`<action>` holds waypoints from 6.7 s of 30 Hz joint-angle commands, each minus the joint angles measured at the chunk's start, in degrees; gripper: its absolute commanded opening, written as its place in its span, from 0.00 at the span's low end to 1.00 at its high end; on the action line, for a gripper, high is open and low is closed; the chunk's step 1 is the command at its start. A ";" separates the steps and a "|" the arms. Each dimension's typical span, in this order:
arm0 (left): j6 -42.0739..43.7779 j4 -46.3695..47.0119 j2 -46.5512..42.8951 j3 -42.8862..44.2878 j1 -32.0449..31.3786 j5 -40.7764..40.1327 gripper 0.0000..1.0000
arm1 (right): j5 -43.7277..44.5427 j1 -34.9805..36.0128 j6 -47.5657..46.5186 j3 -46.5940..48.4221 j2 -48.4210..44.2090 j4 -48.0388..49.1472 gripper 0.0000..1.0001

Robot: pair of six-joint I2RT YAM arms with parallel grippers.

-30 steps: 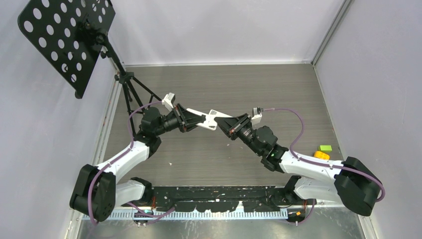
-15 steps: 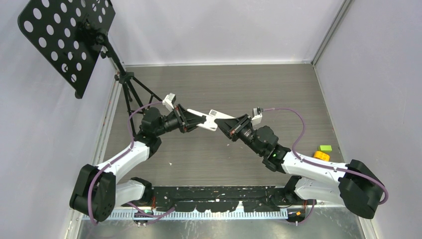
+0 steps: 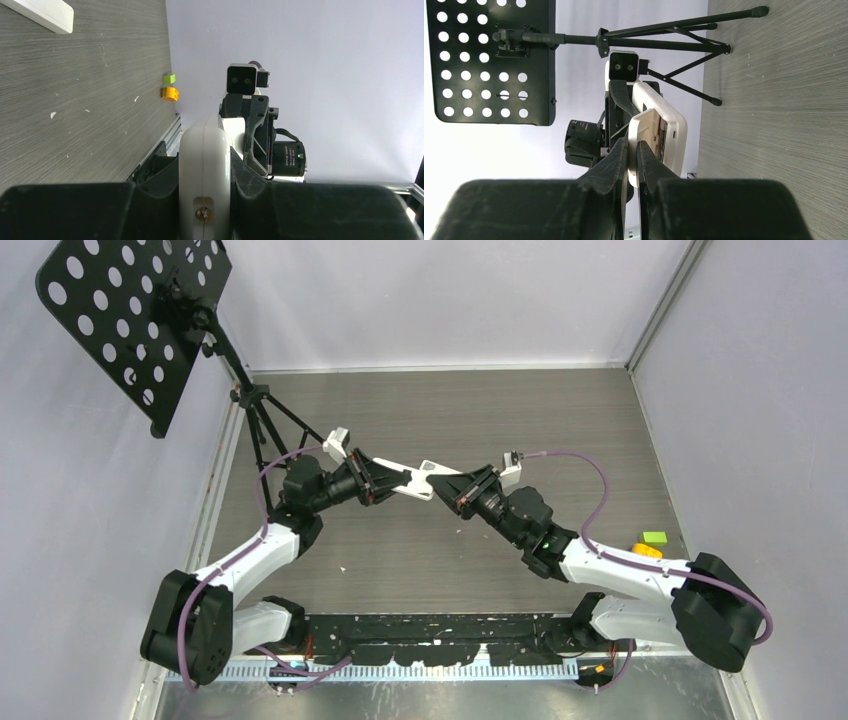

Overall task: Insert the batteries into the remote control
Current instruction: Load the battery cover into the remote control.

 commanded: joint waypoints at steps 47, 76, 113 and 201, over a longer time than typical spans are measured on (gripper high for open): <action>0.58 7.43 -1.49 1.35 -0.78 4.32 0.00 | -1.58 0.36 -4.42 5.99 -2.61 -20.19 0.30; 10.60 8.68 3.14 3.31 -8.90 10.94 0.00 | -12.32 0.69 -9.78 9.56 11.52 3.22 0.18; 18.11 -5.67 -4.13 8.50 -10.99 3.26 0.00 | -8.76 0.06 -16.10 -1.22 -8.99 -9.04 0.37; -0.21 9.62 2.11 5.59 -5.44 8.11 0.00 | -2.42 -0.78 -11.52 -9.64 -15.29 1.25 0.14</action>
